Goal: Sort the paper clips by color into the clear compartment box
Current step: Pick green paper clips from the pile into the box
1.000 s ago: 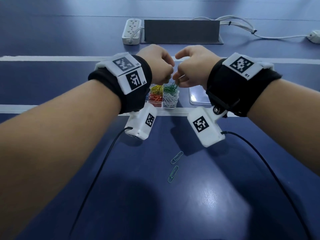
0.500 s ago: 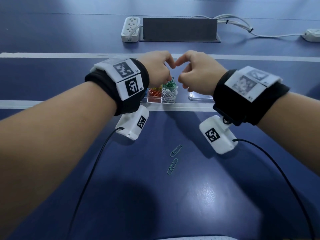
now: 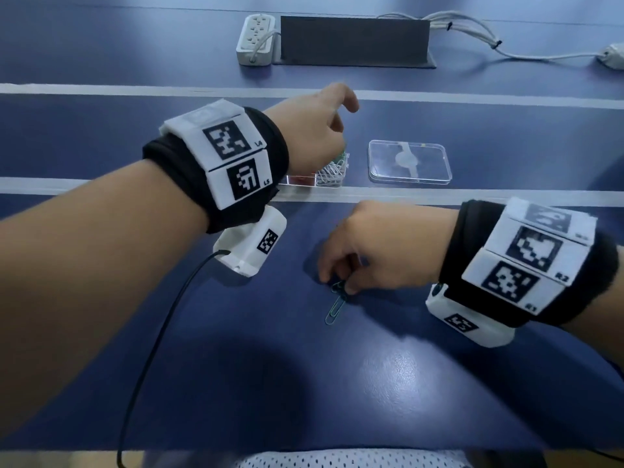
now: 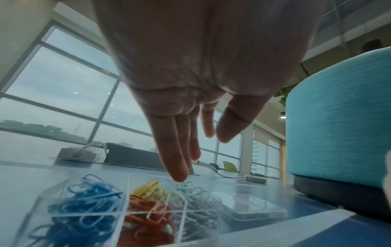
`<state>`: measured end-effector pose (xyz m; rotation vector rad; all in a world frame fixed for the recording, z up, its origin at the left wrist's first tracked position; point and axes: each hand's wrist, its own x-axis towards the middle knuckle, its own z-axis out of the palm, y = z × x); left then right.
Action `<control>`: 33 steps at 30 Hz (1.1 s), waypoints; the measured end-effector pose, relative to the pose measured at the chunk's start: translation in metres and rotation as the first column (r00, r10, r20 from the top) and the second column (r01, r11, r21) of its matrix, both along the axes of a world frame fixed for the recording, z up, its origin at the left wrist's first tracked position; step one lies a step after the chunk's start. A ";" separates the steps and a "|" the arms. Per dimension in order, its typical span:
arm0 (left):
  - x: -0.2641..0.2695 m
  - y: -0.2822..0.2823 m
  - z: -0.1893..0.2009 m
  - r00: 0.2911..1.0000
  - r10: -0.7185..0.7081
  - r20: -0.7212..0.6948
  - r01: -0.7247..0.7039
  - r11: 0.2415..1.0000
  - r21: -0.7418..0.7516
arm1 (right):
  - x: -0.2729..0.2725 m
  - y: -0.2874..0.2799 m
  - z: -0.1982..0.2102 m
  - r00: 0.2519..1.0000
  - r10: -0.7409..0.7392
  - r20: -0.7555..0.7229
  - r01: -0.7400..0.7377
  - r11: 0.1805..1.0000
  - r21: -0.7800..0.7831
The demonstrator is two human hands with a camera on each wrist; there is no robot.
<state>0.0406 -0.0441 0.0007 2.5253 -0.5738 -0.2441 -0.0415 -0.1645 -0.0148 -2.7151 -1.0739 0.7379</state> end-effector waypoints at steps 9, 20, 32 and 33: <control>-0.060 0.026 0.006 0.969 -0.225 -0.105 0.249 0.888 0.387 | 0.002 -0.010 0.003 0.992 -0.124 0.024 0.125 0.992 -0.030; -0.100 0.005 -0.015 0.922 -0.352 -0.162 0.383 0.765 0.518 | 0.062 -0.012 0.022 0.785 -0.542 0.300 0.470 0.837 0.281; -0.077 0.004 -0.008 0.946 -0.321 -0.044 0.302 0.824 0.479 | 0.104 -0.008 0.010 0.768 -0.549 0.331 0.511 0.836 0.201; -0.067 0.007 -0.004 0.959 -0.283 -0.013 0.258 0.854 0.453 | 0.102 -0.012 0.010 0.767 -0.546 0.335 0.513 0.837 0.189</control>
